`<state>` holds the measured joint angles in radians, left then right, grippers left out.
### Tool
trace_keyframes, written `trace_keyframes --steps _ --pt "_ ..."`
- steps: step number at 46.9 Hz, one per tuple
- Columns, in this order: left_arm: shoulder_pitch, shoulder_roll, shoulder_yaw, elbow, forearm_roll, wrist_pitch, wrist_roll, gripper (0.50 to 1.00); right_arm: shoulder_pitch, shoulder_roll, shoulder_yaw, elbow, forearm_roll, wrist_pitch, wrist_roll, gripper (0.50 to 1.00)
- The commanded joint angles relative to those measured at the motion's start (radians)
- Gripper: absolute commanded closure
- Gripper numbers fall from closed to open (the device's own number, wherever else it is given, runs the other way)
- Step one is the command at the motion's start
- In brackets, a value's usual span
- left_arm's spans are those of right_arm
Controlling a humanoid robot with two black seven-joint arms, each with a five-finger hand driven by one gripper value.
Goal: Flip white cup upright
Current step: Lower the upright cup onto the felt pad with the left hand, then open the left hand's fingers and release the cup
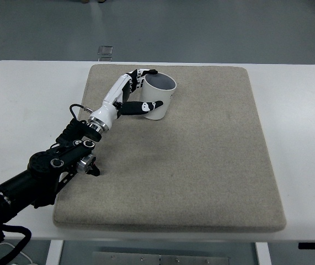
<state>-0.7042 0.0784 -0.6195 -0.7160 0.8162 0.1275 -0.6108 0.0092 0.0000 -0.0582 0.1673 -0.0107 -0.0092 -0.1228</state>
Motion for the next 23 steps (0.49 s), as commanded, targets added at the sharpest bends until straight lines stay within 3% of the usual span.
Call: trace_keyframes --steps 1,23 --pt "0.000 -0.006 0.000 0.000 -0.002 0.000 0.000 0.527 0.000 0.000 -0.002 0.000 0.000 0.000 0.000 0.570" --pt "-0.009 -0.012 -0.008 -0.006 -0.003 0.001 0.000 0.521 0.000 0.000 -0.003 0.000 0.000 0.000 0.000 0.570"
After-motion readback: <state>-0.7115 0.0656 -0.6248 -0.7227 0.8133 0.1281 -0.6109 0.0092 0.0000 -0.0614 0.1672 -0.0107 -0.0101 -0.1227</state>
